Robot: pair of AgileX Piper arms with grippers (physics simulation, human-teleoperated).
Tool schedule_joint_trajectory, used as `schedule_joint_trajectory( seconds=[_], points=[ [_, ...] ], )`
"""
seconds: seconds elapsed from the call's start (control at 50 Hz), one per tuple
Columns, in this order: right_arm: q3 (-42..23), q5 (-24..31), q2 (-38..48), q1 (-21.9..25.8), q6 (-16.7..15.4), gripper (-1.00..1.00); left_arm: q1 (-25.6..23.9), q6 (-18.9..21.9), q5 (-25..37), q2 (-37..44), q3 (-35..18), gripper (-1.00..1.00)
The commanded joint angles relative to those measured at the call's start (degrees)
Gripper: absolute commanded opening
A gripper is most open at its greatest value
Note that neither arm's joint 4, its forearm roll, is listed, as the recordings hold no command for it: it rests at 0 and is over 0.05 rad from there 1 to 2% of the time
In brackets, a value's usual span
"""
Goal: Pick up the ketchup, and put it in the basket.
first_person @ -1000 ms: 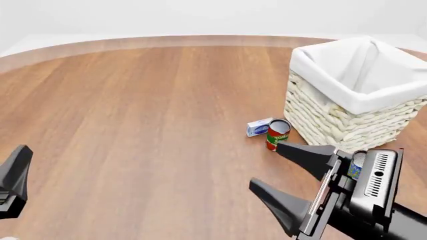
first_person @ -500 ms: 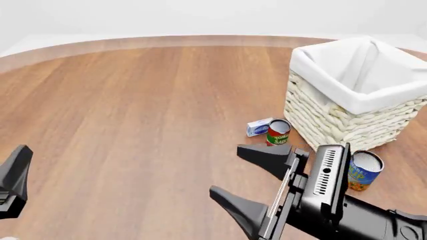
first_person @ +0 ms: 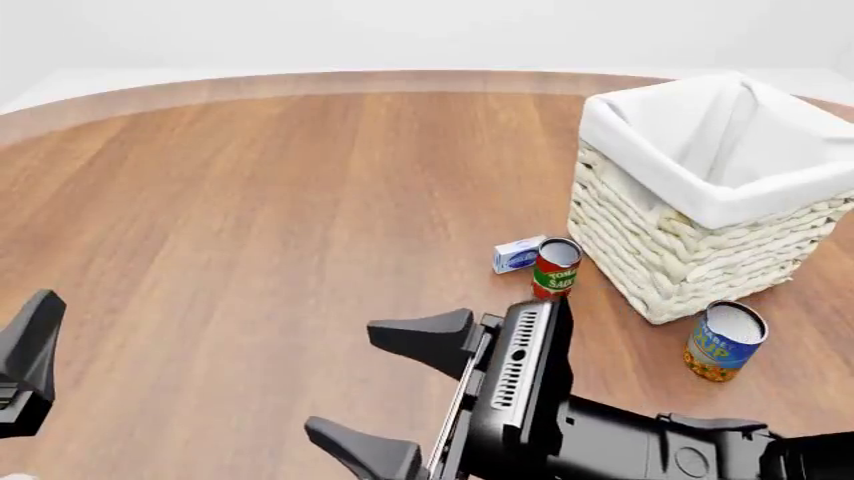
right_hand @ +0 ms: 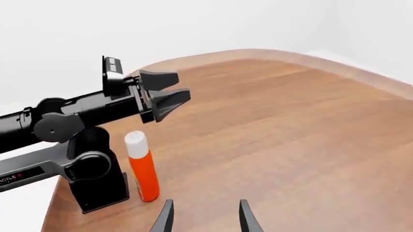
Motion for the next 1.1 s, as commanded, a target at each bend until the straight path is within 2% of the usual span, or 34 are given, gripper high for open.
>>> schedule_joint_trajectory(
  seconds=[0.02, 0.52, 0.82, 1.1],
  points=[
    [-4.2, 1.6, 3.5, 2.5, 1.1, 1.00, 0.0, 0.0, 0.0, 0.0, 0.0, 1.00],
    [-12.9, 6.8, 8.9, 6.2, 2.7, 1.00, 0.0, 0.0, 0.0, 0.0, 0.0, 1.00],
    [-14.9, 7.6, 11.1, 7.1, 3.9, 1.00, 0.0, 0.0, 0.0, 0.0, 0.0, 1.00],
    [-18.0, 10.6, 13.3, 7.5, 5.4, 1.00, 0.0, 0.0, 0.0, 0.0, 0.0, 1.00]
  ],
)
